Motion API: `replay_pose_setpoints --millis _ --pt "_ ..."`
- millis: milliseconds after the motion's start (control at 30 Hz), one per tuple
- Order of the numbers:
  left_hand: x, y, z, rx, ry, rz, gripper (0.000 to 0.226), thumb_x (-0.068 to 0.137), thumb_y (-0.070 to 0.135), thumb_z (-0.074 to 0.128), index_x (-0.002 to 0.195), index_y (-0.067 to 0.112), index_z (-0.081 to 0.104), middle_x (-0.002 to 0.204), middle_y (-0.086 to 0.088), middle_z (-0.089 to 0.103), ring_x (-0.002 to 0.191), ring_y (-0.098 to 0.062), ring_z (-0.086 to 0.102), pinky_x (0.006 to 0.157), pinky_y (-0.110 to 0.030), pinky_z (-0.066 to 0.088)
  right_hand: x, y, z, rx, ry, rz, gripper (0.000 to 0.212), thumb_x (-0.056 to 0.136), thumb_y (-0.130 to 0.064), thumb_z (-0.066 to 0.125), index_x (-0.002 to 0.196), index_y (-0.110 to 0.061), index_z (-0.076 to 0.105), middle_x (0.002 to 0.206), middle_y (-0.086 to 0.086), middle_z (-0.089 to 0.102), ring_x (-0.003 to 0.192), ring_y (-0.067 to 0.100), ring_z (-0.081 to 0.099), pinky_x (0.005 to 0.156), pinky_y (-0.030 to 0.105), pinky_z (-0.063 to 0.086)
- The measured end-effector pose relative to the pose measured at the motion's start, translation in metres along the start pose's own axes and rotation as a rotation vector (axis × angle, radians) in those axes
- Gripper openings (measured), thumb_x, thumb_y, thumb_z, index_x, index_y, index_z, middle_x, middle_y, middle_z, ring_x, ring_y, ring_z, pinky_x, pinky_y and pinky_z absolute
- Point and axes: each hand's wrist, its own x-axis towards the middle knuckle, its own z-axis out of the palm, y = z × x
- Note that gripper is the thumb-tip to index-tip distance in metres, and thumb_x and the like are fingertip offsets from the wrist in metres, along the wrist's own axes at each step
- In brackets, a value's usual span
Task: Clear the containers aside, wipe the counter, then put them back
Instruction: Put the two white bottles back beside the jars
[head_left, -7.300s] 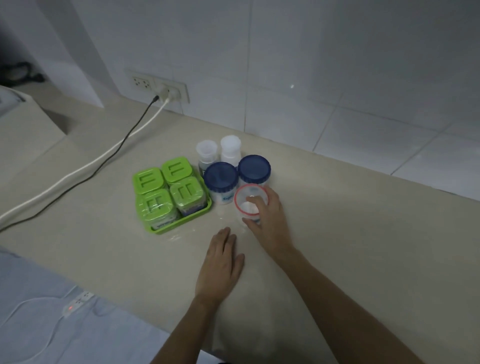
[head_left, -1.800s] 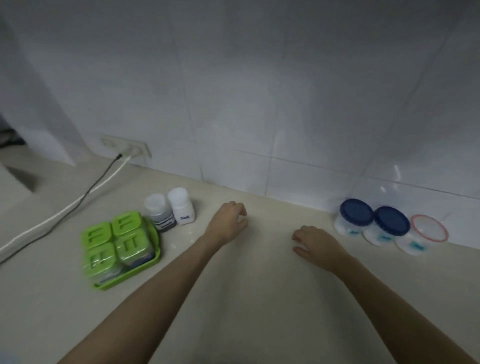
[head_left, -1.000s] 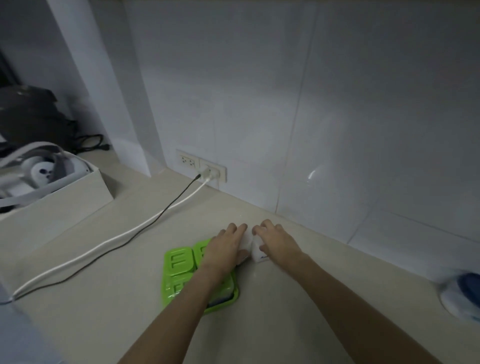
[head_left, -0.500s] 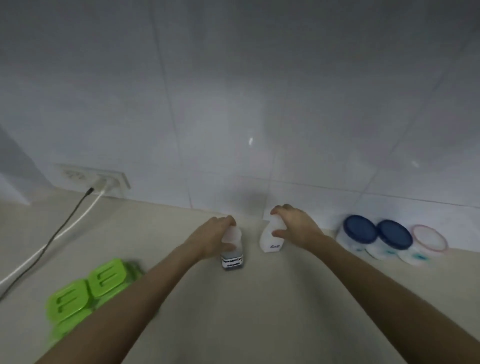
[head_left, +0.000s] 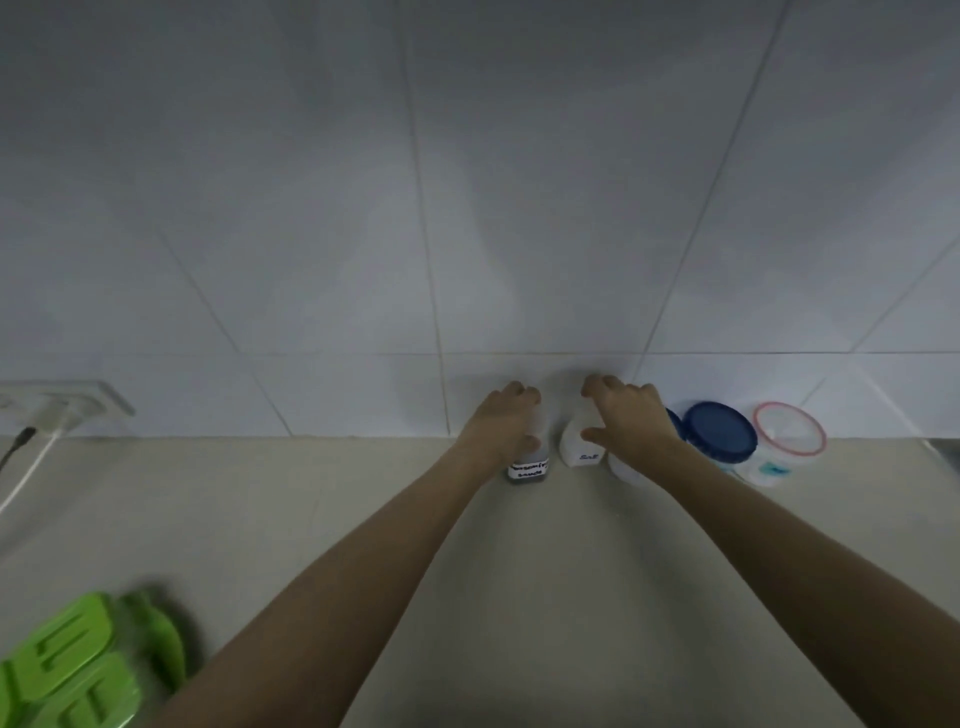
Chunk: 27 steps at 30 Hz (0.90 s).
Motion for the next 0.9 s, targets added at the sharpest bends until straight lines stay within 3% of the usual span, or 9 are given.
replay_pose_setpoints --millis 300,533,633,700,767,833,900 --pt "0.010 0.010 0.023 -0.238 0.201 -0.028 0.047 0.083 0.007 0.064 0.127 0.009 0.048 0.131 -0.018 0.039 0.116 -0.037 0.044 0.097 -0.047 0.044 0.000 0.007 0.007 0.172 0.054 0.061 0.054 0.082 -0.019 0.068 0.129 -0.007 0.044 0.130 0.020 0.041 0.105 0.038 0.052 0.088 0.045 0.048" --pt "0.015 0.013 0.024 -0.161 0.206 -0.020 0.052 0.082 0.010 0.064 0.131 0.011 0.046 0.126 -0.016 0.041 0.106 -0.035 0.050 0.089 -0.038 0.042 -0.005 0.012 0.007 0.170 0.050 0.092 0.051 0.083 -0.022 0.067 0.125 -0.003 0.044 0.126 0.020 0.045 0.106 0.038 0.052 0.087 0.044 0.047" --pt "0.003 0.010 0.020 -0.142 0.224 -0.009 0.056 0.084 0.018 0.063 0.135 0.010 0.042 0.124 -0.018 0.042 0.104 -0.034 0.052 0.088 -0.037 0.043 -0.018 0.015 0.008 0.166 0.201 0.104 0.047 0.079 -0.016 0.070 0.120 -0.002 0.051 0.125 0.022 0.049 0.103 0.040 0.053 0.085 0.047 0.049" --pt "-0.014 0.003 0.015 -0.122 0.262 -0.012 0.046 0.085 0.015 0.060 0.129 0.006 0.047 0.119 -0.020 0.045 0.100 -0.037 0.055 0.085 -0.038 0.045 -0.036 0.011 0.013 0.184 0.360 0.072 0.039 0.074 -0.009 0.072 0.109 -0.001 0.058 0.114 0.022 0.056 0.095 0.041 0.057 0.077 0.047 0.051" --pt "-0.040 -0.011 0.014 -0.102 0.260 -0.050 0.035 0.088 0.012 0.056 0.121 0.002 0.051 0.117 -0.021 0.048 0.100 -0.037 0.055 0.085 -0.039 0.044 -0.060 -0.001 0.024 0.194 0.408 0.037 0.033 0.071 -0.006 0.073 0.102 -0.003 0.060 0.102 0.019 0.060 0.086 0.038 0.058 0.069 0.044 0.050" --pt "-0.072 -0.028 0.021 -0.080 0.248 -0.081 0.026 0.089 0.012 0.053 0.113 0.001 0.054 0.113 -0.022 0.051 0.098 -0.038 0.056 0.084 -0.039 0.042 -0.082 -0.017 0.040 0.213 0.358 -0.035 0.029 0.072 -0.007 0.072 0.098 -0.005 0.061 0.095 0.016 0.060 0.081 0.036 0.058 0.067 0.041 0.049" --pt "-0.109 -0.047 0.029 -0.062 0.205 -0.134 0.025 0.090 0.014 0.052 0.111 0.002 0.055 0.111 -0.021 0.053 0.099 -0.037 0.055 0.084 -0.038 0.041 -0.099 -0.036 0.054 0.210 0.181 -0.122 0.024 0.078 -0.014 0.067 0.100 -0.007 0.061 0.098 0.014 0.060 0.087 0.036 0.058 0.074 0.041 0.048"
